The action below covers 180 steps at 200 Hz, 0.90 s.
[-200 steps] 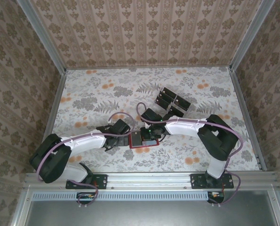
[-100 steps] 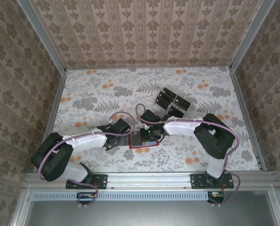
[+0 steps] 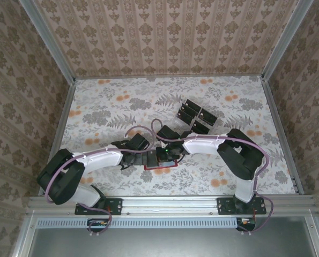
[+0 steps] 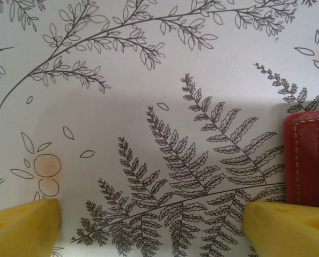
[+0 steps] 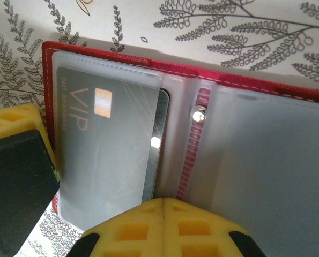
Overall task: Put the credit cards into the card holder
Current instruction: Flip over the card slot in the card holder.
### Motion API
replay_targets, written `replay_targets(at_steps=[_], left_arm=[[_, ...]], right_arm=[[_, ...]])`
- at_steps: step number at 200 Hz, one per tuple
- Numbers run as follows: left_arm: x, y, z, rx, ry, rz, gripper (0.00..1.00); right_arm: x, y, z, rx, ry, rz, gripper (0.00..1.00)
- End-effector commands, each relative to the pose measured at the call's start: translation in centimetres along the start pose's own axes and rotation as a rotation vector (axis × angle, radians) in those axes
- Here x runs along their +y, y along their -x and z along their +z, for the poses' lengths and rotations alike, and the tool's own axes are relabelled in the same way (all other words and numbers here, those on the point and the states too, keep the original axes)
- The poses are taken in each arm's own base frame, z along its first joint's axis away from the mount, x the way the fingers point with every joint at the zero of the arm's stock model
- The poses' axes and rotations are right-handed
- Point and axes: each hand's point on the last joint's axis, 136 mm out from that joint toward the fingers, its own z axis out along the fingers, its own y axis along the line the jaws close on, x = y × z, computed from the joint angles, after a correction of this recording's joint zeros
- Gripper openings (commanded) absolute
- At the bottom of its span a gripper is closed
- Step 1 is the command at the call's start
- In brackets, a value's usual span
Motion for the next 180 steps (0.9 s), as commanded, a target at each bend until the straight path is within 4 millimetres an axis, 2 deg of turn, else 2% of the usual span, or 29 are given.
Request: replay_targets(at_steps=[1,55,78,132,146,180], left_arm=[[-0.1,-0.4,2.1,0.017,-0.005,0.002,1.0],[0.1,-0.3,2.0,0.016,-0.005,0.005,1.0],[1.1,0.4,1.3,0.001,0.009,-0.009,1.0],[3.7,2.6,-1.6,-0.061,0.006,-0.065,1.0],[3.9,3.0,-2.2,-0.074,0.0,-0.072,1.0],[2.9,3.7,-3.5,-0.098,-0.061,-0.081,1.0]], right_arm=[[1.0,-0.2,0.8,0.02,0.02,0.009,0.0],[1.2,0.0,0.4,0.012,0.015,0.002,0.0],[1.3,0.1,0.0,0.01,0.009,-0.008,0.0],[1.2,1.8,-3.5,-0.046,-0.034,-0.063,0.01],[0.7,2.3,-4.1,-0.056,-0.054,-0.078,0.06],[-1.5,3.0,-4.4,-0.047,-0.136,-0.104,0.31]])
